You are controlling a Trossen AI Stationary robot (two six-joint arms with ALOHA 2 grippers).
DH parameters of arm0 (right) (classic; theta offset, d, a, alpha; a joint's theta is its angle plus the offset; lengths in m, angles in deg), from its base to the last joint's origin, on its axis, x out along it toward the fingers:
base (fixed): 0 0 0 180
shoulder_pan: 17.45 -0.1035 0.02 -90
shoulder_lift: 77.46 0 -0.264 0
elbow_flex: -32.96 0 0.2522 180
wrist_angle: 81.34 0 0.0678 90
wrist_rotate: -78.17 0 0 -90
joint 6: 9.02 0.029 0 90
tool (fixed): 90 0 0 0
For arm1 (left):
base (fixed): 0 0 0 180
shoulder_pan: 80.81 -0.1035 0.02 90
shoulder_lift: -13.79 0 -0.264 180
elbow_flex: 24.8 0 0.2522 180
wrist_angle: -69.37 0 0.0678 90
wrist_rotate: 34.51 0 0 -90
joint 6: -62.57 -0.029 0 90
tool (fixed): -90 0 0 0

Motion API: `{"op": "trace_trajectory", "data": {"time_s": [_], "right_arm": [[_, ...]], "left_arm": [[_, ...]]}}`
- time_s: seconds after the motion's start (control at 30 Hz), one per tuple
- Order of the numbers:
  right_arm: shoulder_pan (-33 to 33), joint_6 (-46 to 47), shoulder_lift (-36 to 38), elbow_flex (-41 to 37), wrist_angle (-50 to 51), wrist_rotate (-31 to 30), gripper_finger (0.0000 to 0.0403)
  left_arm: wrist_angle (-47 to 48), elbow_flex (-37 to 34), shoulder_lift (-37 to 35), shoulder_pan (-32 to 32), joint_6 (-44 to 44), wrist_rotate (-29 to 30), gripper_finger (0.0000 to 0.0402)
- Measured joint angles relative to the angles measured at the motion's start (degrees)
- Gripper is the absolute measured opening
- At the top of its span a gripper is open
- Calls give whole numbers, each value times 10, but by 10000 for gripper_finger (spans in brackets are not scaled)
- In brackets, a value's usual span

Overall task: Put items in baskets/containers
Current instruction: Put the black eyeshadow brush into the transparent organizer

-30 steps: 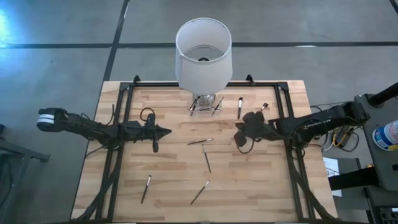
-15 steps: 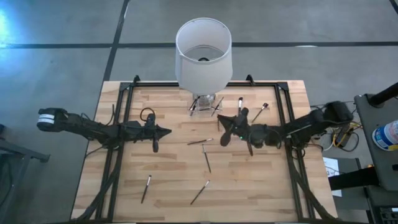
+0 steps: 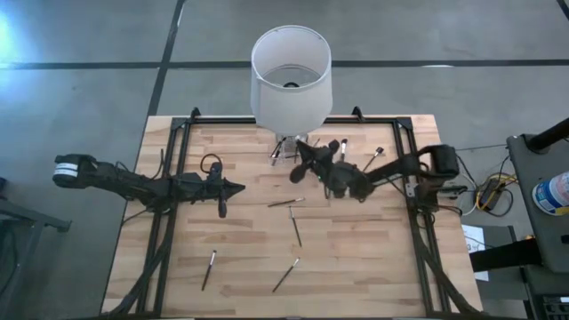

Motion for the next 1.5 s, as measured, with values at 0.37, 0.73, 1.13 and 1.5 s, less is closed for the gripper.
{"op": "trace_trajectory", "data": {"time_s": [0.37,0.73,1.13,1.5], "right_arm": [[54,123,-41,39,63,3,8],[55,112,-41,69,87,50,8],[58,88,-98,110,83,47,8],[65,54,-134,145,81,1,8]], "left_arm": [[2,0,0,0,0,0,0],[2,0,0,0,0,0,0],[3,0,0,0,0,0,0],[4,0,0,0,0,0,0]]}}
